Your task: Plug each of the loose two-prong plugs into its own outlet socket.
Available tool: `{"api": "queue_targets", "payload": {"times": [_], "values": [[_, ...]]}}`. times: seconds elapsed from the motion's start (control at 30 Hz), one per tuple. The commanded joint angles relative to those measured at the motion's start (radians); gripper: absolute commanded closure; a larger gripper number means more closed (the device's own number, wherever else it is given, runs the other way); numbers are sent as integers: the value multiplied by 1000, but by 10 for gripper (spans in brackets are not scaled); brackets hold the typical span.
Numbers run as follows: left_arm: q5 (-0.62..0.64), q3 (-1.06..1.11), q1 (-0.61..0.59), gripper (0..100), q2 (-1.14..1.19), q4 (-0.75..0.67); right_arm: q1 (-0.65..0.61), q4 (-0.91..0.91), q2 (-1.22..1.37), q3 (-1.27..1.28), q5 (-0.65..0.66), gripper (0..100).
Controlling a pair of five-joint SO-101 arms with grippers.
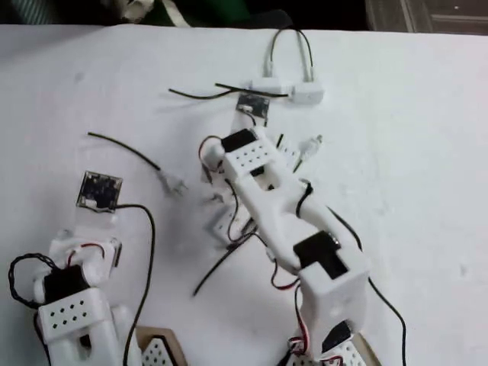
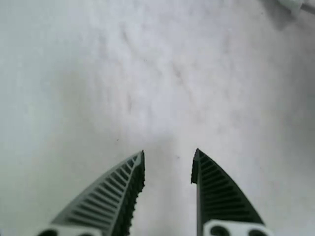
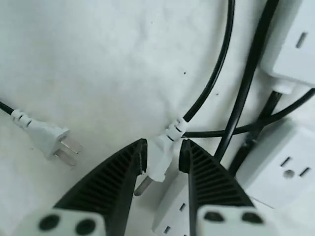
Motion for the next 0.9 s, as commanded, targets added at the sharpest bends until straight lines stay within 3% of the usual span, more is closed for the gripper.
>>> {"api": "queue_targets", "payload": {"times": [0.0,0.27,0.4,0.57,0.87], "values": [[2,-5,-5,827,-15,-14,10,4,22,-57,-9,889],[2,-3,-5,827,-15,-14,12,4,120,-87,-9,893],[2,-3,-5,827,-15,-14,16,7,122,-109,0,990],[2,-3,-5,827,-15,-14,13,153,122,-238,5,980],[2,-3,-5,827,-15,-14,13,452,120,-473,215,981]]}}
